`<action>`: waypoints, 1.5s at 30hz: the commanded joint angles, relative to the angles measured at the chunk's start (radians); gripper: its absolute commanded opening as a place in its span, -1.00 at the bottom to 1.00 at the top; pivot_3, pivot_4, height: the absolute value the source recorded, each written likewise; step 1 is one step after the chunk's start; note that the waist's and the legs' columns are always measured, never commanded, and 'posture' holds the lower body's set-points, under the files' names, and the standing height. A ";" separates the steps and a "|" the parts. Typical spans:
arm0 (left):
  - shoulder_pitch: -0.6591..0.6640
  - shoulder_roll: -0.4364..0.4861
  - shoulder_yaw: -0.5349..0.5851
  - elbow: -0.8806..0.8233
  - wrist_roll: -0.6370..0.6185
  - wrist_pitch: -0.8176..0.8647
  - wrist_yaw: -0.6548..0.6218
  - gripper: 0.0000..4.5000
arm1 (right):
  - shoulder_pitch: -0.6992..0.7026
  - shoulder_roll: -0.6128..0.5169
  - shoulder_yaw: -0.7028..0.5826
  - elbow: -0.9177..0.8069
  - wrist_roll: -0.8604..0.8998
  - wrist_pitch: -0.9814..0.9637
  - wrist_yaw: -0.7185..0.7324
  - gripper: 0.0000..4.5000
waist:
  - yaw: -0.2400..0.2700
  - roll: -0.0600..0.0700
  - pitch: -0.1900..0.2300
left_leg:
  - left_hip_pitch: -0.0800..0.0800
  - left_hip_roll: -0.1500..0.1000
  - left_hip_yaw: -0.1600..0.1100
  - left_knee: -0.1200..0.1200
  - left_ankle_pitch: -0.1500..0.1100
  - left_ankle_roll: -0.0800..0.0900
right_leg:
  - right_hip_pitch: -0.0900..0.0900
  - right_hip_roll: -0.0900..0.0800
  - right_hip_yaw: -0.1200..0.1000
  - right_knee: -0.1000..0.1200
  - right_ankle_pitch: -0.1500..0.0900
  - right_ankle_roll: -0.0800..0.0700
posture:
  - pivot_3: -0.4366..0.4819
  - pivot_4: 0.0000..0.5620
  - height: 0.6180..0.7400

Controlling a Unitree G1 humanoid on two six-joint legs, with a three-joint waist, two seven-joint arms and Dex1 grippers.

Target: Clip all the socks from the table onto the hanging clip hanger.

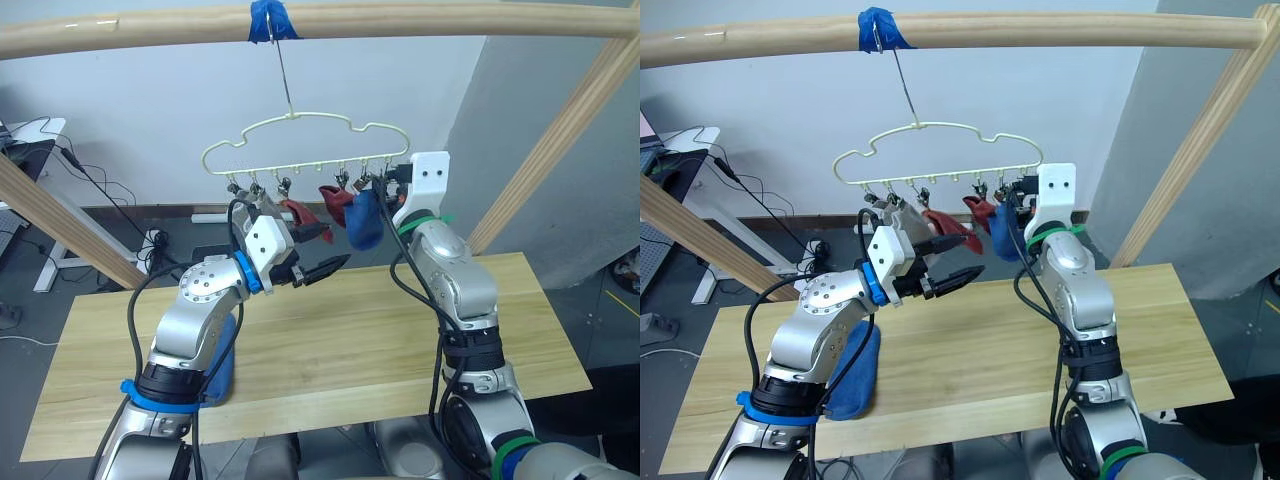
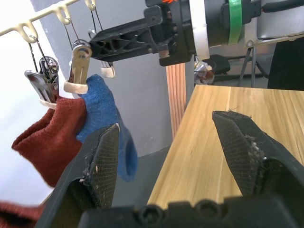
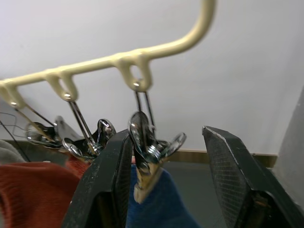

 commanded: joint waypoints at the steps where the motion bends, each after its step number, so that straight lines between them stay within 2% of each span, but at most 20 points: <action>1: 0.000 0.005 0.010 -0.003 0.001 -0.026 -0.007 0.55 | -0.029 0.010 -0.006 -0.021 0.021 0.000 0.003 0.06 | 0.000 0.000 0.000 | 0.000 0.000 0.000 0.000 0.000 0.000 | 0.000 0.000 0.000 0.000 0.000 0.000 | -0.55 -0.37 0.83; 11: 0.004 0.003 0.004 0.012 0.005 -0.044 -0.010 0.55 | -0.016 0.019 0.008 -0.046 0.016 0.021 -0.024 0.06 | 0.000 0.000 0.000 | 0.000 0.000 0.000 0.000 0.000 0.000 | 0.000 0.000 0.000 0.000 0.000 0.000 | -0.56 -0.36 0.83; 15: 0.004 0.004 0.003 0.010 0.006 -0.042 -0.010 0.55 | -0.010 0.020 0.017 -0.052 0.017 0.026 -0.023 -0.34 | 0.000 0.000 0.000 | 0.000 0.000 0.000 0.000 0.000 0.000 | 0.000 0.000 0.000 0.000 0.000 0.000 | -0.56 -0.36 0.83; 29: 0.000 0.003 0.000 -0.010 0.006 -0.022 0.004 0.55 | -0.010 0.007 0.038 -0.053 0.011 0.023 -0.024 -0.34 | 0.000 0.000 0.000 | 0.000 0.000 0.000 0.000 0.000 0.000 | 0.000 0.000 0.000 0.000 0.000 0.000 | -0.55 -0.36 0.83; 35: -0.002 0.003 -0.001 -0.009 0.006 -0.020 0.003 0.55 | -0.009 0.042 -0.003 -0.055 0.033 0.033 -0.068 -0.34 | 0.000 0.000 0.000 | 0.000 0.000 0.000 0.000 0.000 0.000 | 0.000 0.000 0.000 0.000 0.000 0.000 | -0.56 -0.36 0.83; 45: -0.006 0.001 -0.003 -0.005 0.012 -0.024 0.000 0.55 | -0.025 0.054 0.000 -0.046 0.040 0.041 -0.053 -0.34 | -0.001 0.000 0.000 | 0.000 0.000 0.000 0.000 0.000 0.000 | 0.000 0.000 0.000 0.000 0.000 0.000 | -0.57 -0.37 0.83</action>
